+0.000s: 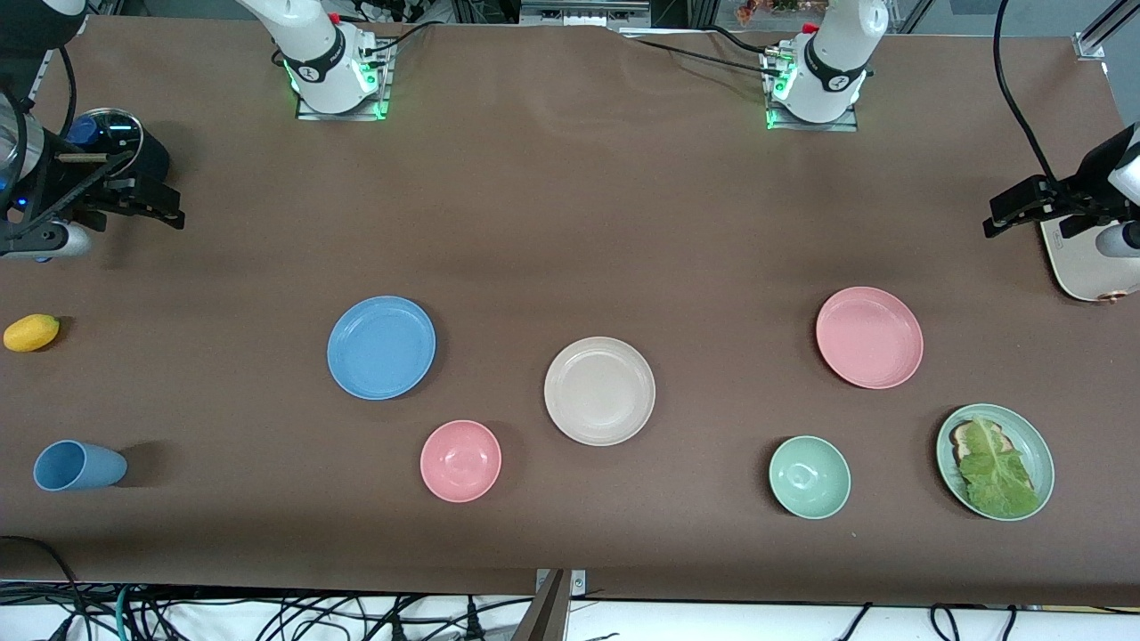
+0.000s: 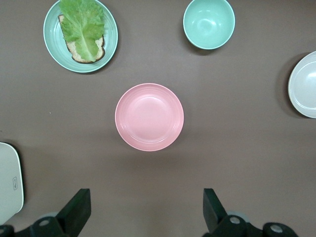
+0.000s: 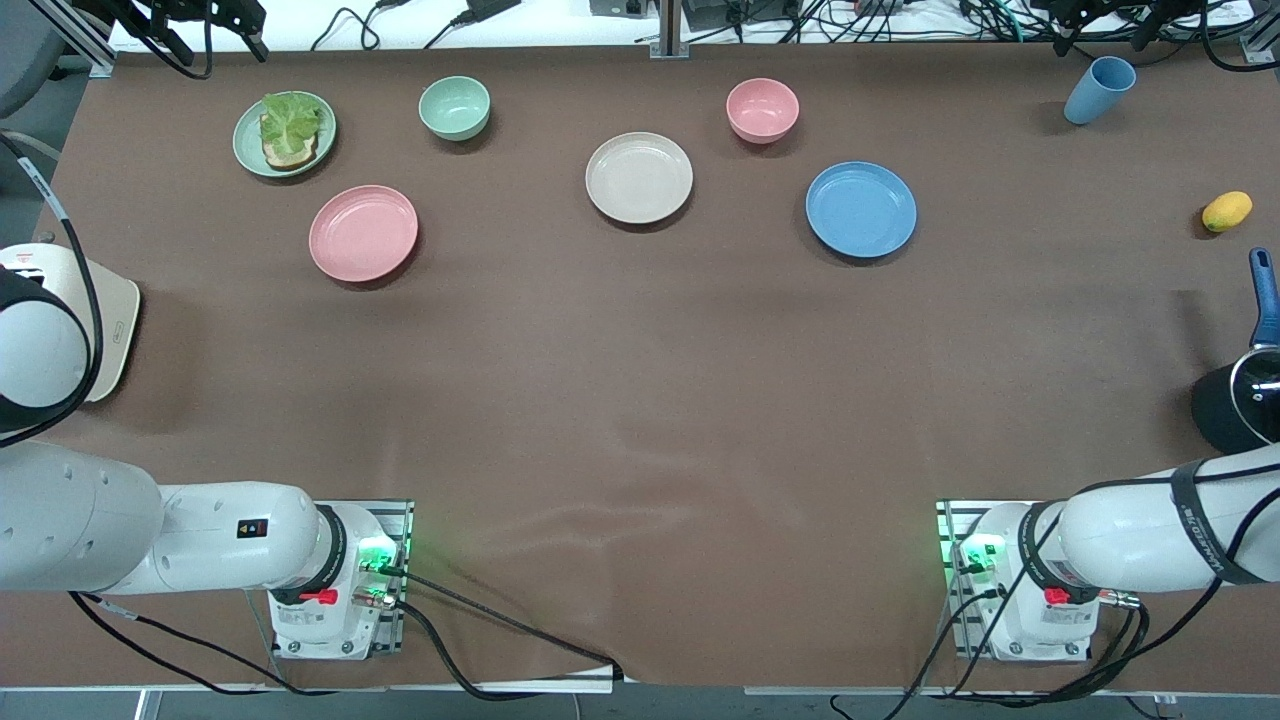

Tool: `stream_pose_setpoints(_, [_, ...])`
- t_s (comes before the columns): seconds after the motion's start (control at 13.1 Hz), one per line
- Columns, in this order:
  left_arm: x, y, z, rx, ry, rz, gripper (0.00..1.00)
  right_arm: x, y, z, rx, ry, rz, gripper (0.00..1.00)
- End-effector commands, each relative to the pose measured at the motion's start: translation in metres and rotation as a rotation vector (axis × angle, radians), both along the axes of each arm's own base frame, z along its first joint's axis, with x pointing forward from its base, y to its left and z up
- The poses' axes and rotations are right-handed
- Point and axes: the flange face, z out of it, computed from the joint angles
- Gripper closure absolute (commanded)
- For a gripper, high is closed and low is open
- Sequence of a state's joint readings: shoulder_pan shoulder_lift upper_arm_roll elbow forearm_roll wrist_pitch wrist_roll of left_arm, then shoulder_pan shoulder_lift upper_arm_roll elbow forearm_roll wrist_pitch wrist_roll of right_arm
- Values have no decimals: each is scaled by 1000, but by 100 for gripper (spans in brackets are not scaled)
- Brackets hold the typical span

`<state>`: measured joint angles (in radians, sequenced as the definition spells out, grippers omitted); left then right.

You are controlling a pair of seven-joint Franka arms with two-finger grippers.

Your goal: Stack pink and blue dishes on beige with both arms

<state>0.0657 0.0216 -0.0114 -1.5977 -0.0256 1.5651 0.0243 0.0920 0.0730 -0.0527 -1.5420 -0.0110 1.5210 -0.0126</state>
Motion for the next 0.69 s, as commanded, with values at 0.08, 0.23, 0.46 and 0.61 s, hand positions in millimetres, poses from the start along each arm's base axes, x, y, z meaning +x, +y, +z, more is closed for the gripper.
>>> stream_pose_setpoints(0.08, [2,-2,3,-17,4,-18,0,-1,0,4,17,-3,-10,0])
stream_pose_setpoints(0.23, [2,-3,3,-17,4,-19,0,1,-1,4,17,-9,-11,0])
stream_pose_setpoints(0.46, [2,-3,3,-17,4,-19,0,1,-1,5,16,-14,-11,0])
stream_pose_setpoints(0.61, [2,-3,3,-17,4,-19,0,2,-2,4,16,-12,-13,0])
